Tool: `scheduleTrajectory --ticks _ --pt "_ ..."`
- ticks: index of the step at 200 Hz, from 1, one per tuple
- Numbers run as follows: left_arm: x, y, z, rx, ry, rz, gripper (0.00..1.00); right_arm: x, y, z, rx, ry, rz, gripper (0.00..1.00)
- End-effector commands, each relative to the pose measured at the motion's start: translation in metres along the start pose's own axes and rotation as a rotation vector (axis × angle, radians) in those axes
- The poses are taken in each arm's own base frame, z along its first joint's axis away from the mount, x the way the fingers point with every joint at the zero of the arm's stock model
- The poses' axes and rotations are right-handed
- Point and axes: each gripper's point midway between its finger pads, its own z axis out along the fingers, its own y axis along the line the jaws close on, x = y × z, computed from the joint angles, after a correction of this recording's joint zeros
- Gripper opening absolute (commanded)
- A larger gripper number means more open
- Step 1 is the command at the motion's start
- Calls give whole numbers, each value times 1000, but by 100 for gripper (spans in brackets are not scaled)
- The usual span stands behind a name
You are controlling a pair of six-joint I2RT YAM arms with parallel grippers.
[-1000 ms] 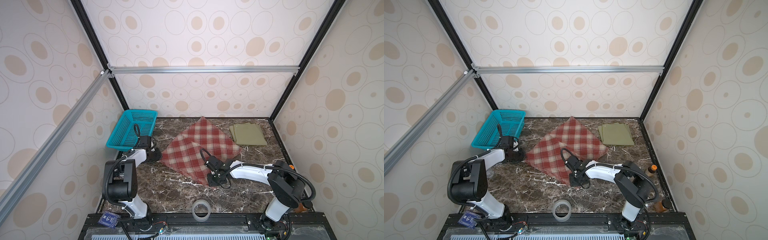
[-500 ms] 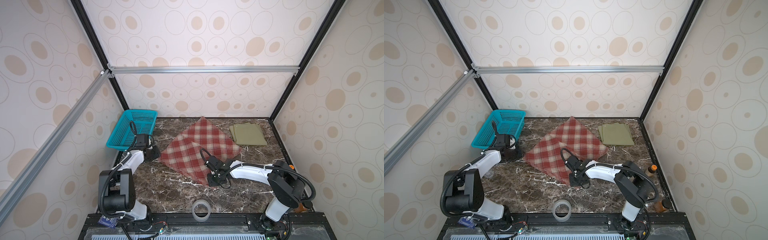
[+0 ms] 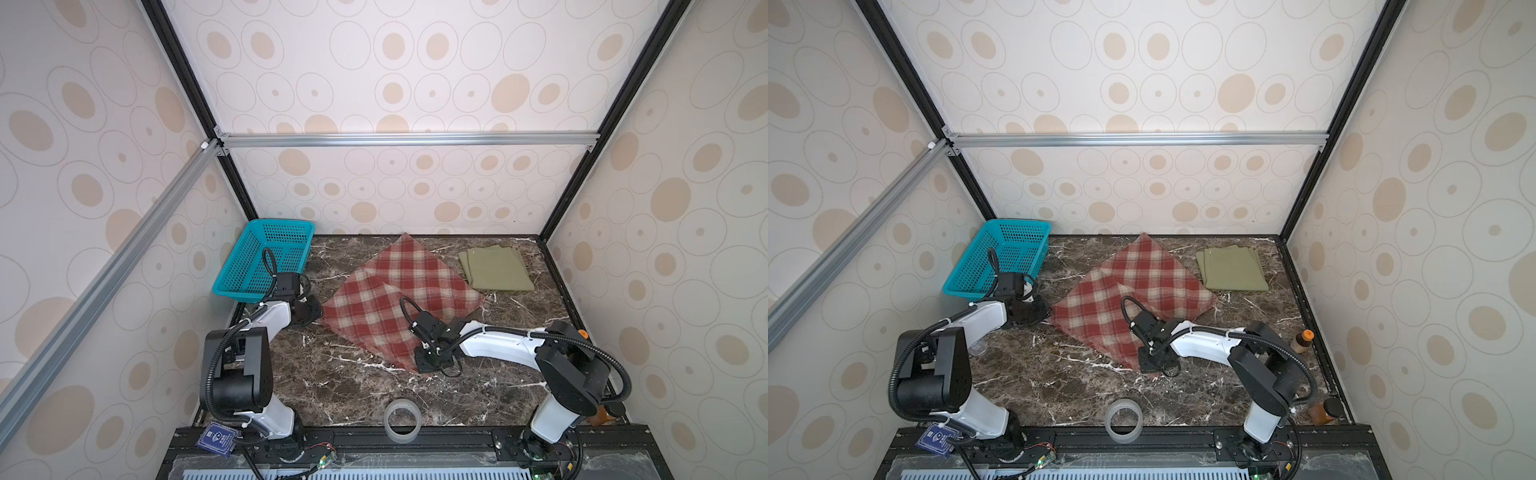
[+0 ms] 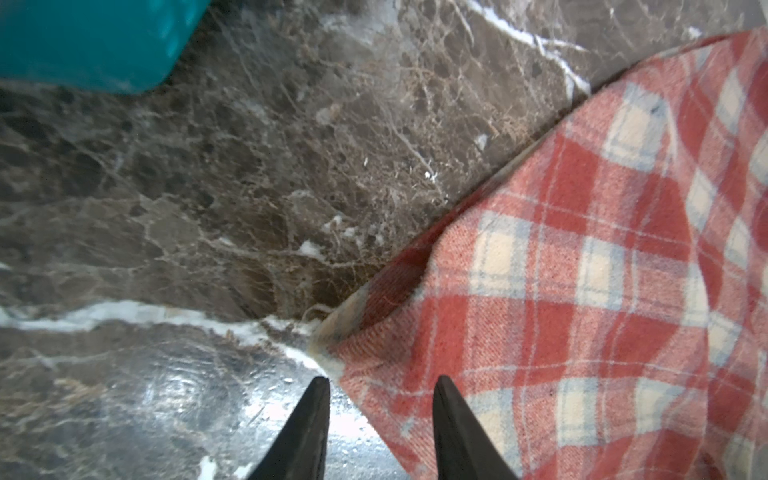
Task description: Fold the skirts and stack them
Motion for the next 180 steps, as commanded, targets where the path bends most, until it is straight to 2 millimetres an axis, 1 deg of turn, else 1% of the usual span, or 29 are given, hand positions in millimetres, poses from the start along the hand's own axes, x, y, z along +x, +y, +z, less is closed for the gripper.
scheduleTrajectory --ticks 1,69,102,128,180 --pt "0 1 6 4 3 -23 42 1 3 -4 6 -1 -12 0" --pt "5 6 18 6 16 -44 40 0 5 -2 8 12 -20 0" --pt "12 10 21 -1 38 -49 40 -1 5 -2 11 16 -25 0" --pt "18 14 19 -11 48 -53 40 0 5 -3 9 13 -22 0" --pt "26 12 9 10 51 -75 42 0 6 -2 6 14 -23 0"
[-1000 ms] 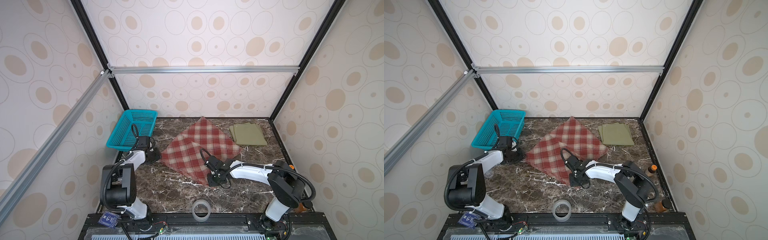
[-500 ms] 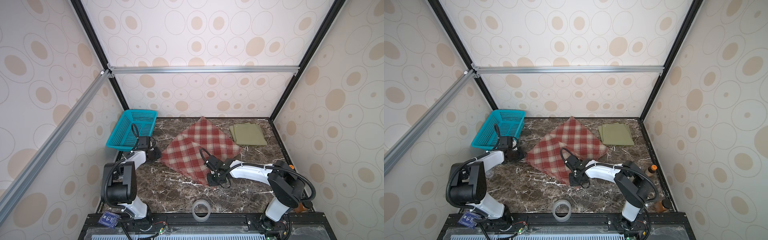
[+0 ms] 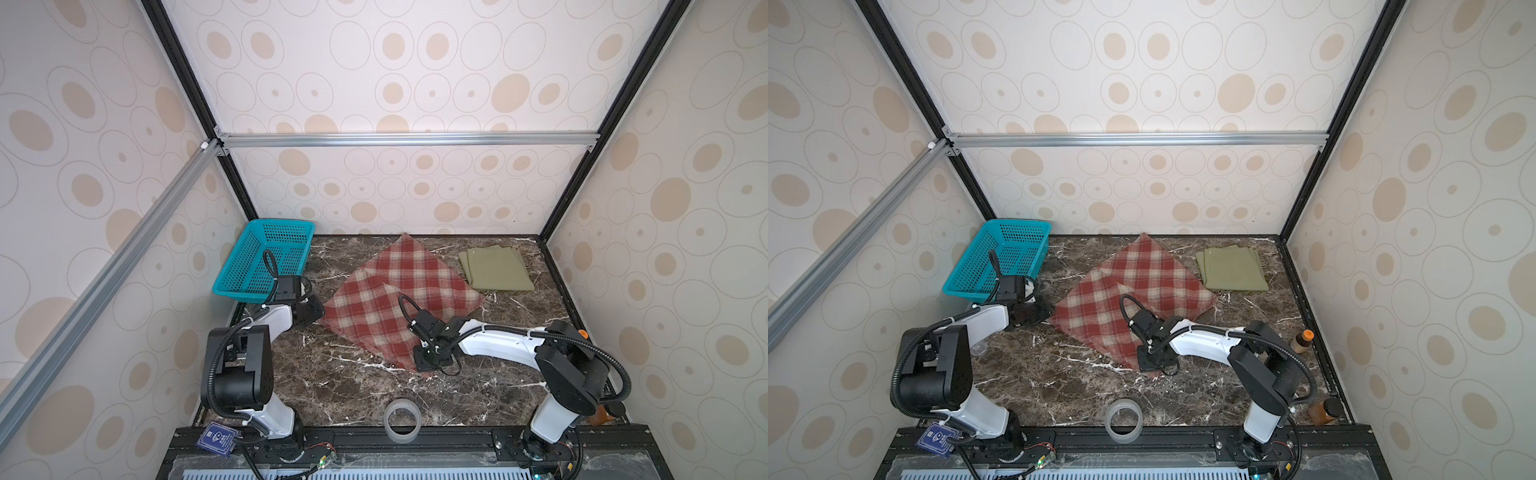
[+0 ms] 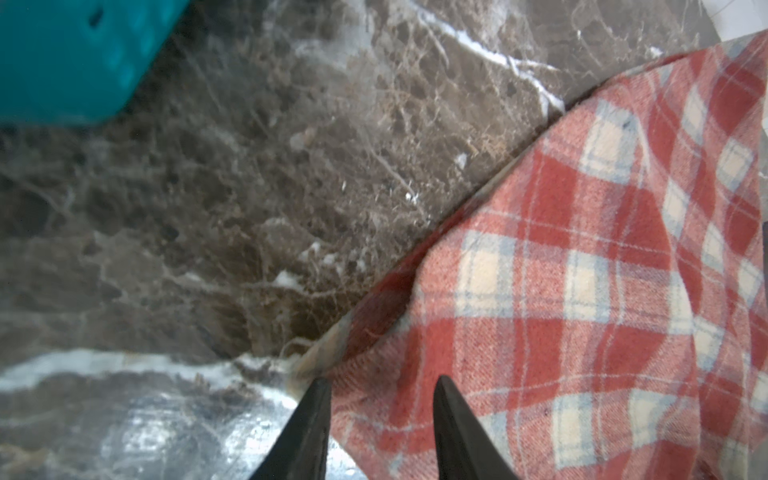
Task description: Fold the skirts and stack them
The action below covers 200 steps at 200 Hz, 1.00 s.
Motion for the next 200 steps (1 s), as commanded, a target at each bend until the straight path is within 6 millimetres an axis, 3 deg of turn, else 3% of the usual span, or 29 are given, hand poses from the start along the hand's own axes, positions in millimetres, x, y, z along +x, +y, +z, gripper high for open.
scheduleTrajectory --ticks 1,39,141,170,200 --pt "23 12 -2 -33 73 -64 42 3 3 1 8 16 -12 0" --pt "24 11 -5 -26 73 -74 42 3 3 1 6 14 -12 0" --pt "4 18 8 -34 22 -96 40 4 2 1 10 17 -7 0" --pt "6 20 11 -38 31 -94 33 5 1 2 13 23 -5 0" --pt "7 20 9 -36 28 -93 15 5 1 3 17 28 -5 0"
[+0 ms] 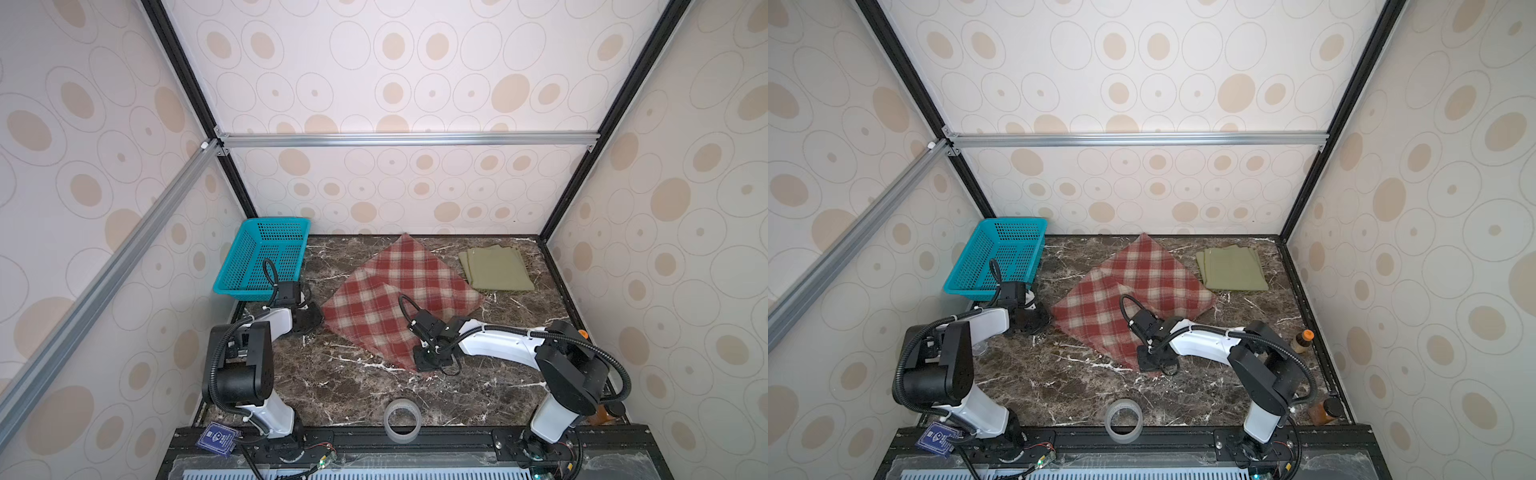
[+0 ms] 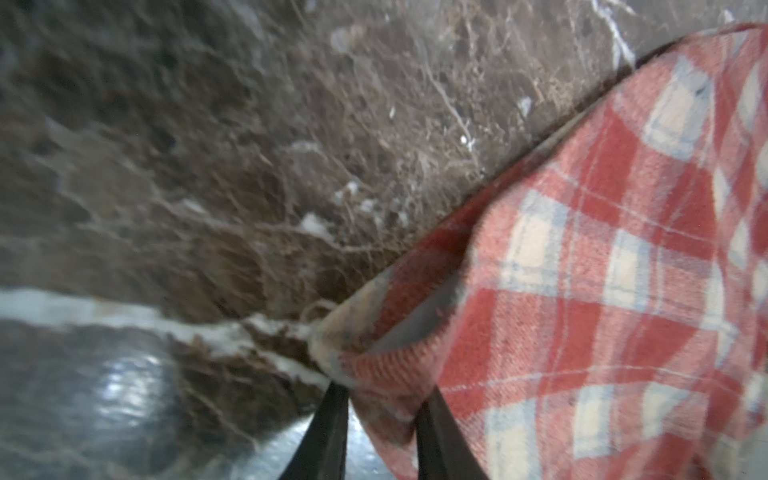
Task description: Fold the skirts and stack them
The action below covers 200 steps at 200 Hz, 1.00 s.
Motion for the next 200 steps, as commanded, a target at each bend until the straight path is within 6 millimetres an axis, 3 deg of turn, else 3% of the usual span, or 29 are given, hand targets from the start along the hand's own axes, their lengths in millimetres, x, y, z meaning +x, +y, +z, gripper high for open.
scheduleTrajectory --ticks 1,62,111,135,164,200 --pt "-8 5 -1 -21 -21 -17 14 4 1 3 18 28 -3 0" --pt "-6 1 -14 -12 -37 -10 0 4 1 2 25 33 -9 0" --pt "-4 -3 -24 4 -44 -4 0 2 -5 -8 61 5 -39 0" --pt "-2 -2 -26 0 -41 3 0 0 -5 -20 89 -32 -102 11" --pt "1 -1 -25 1 -37 5 0 4 0 -30 120 -54 -194 36" --pt "-1 -2 -26 2 -43 14 0 11 18 -36 153 -81 -361 45"
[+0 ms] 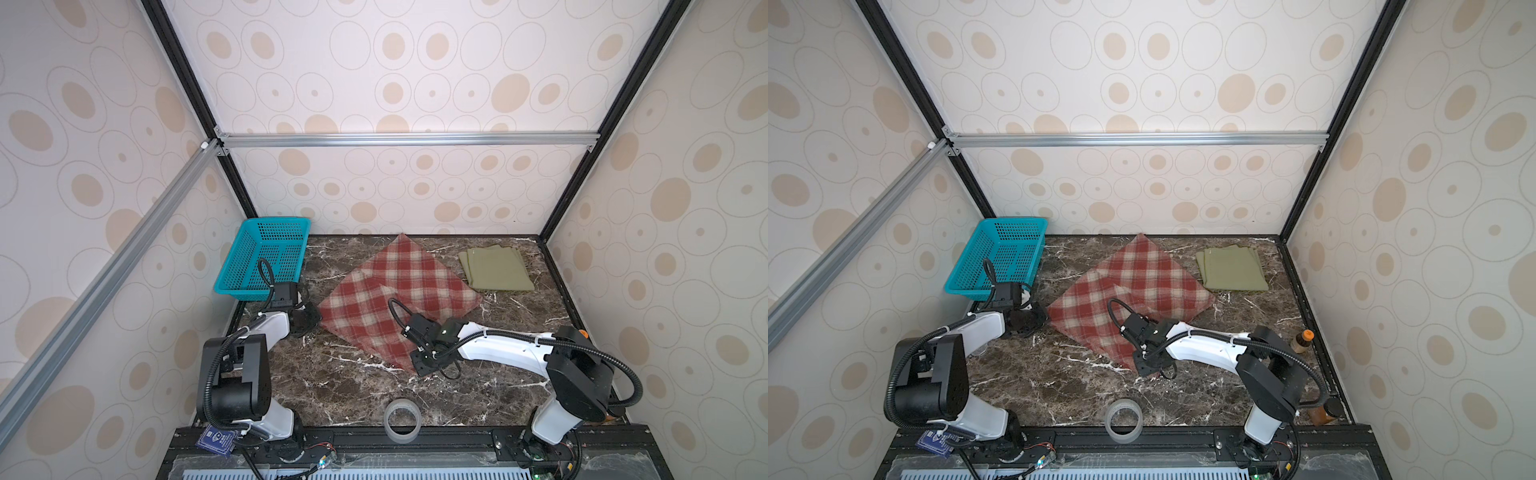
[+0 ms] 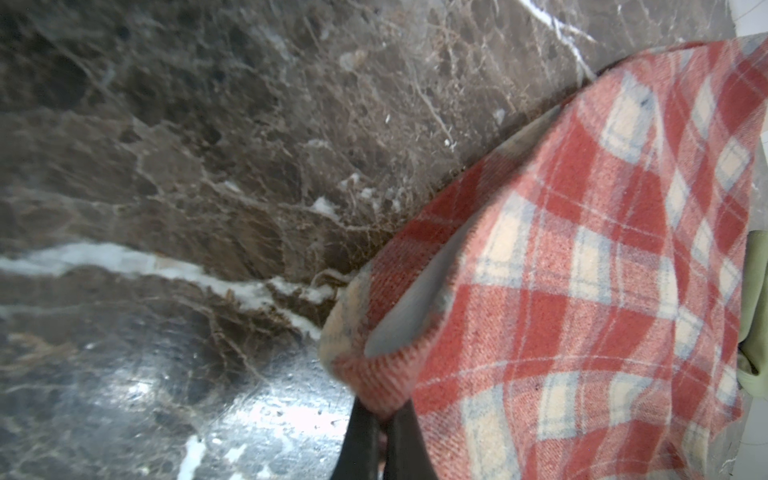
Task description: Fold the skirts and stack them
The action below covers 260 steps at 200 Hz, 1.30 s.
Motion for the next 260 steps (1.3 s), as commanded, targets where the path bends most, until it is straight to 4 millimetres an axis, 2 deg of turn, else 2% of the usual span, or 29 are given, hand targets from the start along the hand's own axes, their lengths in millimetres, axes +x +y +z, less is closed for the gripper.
scheduleTrajectory --ticks 1,24,77,190,213,231,249,260 --pt "-3 3 -6 -14 -15 11 0 1 7 -13 51 -30 -134 45" --pt "-5 2 -6 -12 -18 19 0 4 16 -10 88 -32 -234 46" --pt "-8 -1 -6 -8 -18 36 0 10 14 0 146 -19 -337 47" --pt "-17 -6 -4 -2 -18 54 0 30 2 28 217 50 -406 35" --pt "-17 -6 -3 -2 -17 54 0 33 1 32 229 62 -423 28" --pt "-17 -6 -2 -2 -14 53 0 35 0 34 234 70 -429 19" --pt "-19 -6 -1 -4 -13 53 0 37 0 34 231 75 -433 0" --pt "-20 -7 -1 -4 -14 57 0 37 0 30 225 67 -433 0"
